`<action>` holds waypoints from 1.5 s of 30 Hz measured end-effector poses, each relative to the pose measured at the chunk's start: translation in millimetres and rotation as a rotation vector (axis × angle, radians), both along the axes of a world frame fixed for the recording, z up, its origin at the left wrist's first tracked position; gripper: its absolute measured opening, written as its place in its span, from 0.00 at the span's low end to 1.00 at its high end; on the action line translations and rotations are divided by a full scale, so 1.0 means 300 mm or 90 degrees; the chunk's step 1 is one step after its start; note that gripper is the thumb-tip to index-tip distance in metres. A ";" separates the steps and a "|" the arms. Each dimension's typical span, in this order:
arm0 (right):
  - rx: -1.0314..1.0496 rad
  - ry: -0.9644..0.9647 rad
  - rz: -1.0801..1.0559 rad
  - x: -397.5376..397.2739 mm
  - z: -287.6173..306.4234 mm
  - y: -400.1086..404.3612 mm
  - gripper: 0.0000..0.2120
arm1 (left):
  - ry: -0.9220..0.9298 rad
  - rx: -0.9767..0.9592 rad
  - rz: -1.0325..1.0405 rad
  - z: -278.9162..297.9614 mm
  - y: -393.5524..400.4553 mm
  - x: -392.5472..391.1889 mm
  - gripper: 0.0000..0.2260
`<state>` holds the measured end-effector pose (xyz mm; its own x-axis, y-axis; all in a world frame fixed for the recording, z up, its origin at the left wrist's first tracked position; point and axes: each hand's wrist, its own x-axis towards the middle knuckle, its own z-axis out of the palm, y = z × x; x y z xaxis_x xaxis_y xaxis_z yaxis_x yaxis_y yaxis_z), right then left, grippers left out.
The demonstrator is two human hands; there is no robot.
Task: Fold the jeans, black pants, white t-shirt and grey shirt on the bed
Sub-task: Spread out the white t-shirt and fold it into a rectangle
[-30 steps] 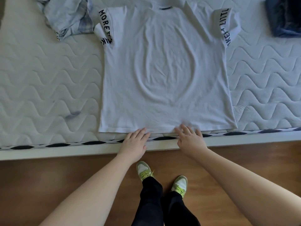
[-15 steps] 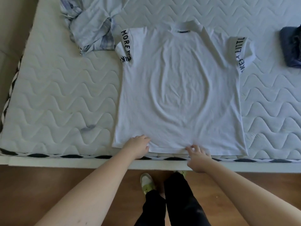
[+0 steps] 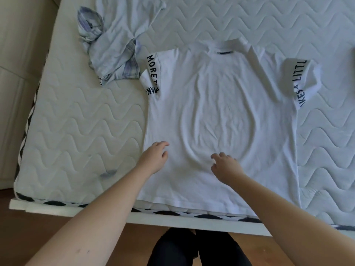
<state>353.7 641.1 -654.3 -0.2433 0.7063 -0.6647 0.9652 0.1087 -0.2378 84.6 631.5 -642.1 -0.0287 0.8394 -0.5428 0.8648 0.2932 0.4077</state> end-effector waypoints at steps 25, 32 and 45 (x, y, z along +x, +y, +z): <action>0.065 0.184 -0.057 -0.614 -0.093 0.788 0.31 | -0.197 0.044 0.309 -0.251 0.969 -0.470 0.21; 0.040 0.245 -0.103 -0.759 -0.095 0.909 0.31 | -0.169 0.172 0.355 -0.185 0.901 -0.470 0.12; -0.026 0.286 -0.216 -0.818 -0.125 0.980 0.28 | -0.116 0.176 0.474 -0.232 0.668 -0.507 0.16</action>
